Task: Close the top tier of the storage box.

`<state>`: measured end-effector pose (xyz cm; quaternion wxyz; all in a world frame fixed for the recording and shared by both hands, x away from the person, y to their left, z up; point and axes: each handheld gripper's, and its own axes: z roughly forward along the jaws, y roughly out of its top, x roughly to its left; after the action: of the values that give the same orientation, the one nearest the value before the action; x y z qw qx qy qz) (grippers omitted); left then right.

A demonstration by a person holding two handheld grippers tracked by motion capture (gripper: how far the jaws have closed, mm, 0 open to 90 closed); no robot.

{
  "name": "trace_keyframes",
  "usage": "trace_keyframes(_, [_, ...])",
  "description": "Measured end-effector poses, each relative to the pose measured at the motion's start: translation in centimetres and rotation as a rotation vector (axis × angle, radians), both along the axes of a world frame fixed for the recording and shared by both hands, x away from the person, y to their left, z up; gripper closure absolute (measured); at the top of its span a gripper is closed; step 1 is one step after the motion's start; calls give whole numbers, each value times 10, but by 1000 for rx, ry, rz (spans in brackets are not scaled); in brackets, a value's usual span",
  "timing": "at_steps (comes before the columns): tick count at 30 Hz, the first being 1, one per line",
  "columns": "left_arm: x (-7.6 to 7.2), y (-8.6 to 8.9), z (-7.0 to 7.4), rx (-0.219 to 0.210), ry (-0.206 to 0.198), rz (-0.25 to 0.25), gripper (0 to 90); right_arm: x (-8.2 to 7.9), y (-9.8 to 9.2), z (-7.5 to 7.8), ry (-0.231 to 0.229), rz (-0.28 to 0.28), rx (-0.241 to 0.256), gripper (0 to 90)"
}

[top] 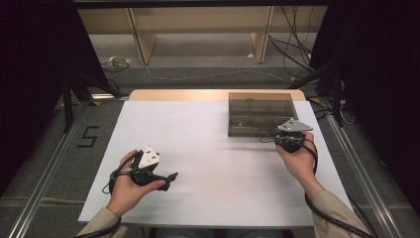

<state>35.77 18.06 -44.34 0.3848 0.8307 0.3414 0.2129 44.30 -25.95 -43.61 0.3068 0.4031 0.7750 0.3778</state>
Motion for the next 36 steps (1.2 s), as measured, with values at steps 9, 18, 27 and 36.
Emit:
trace_keyframes(9, [0,0,0,1,1,-1,73,5,0,0,-5,-9,-3,900])
trace_keyframes(18, [1,0,-1,2,2,-3,73,12,2,0,-14,-24,-13,900])
trace_keyframes(27, [1,0,-1,0,2,-4,73,20,3,-1,-22,-36,-19,900])
trace_keyframes(36, [1,0,-1,-1,3,-3,73,26,4,-1,-28,-47,-22,900])
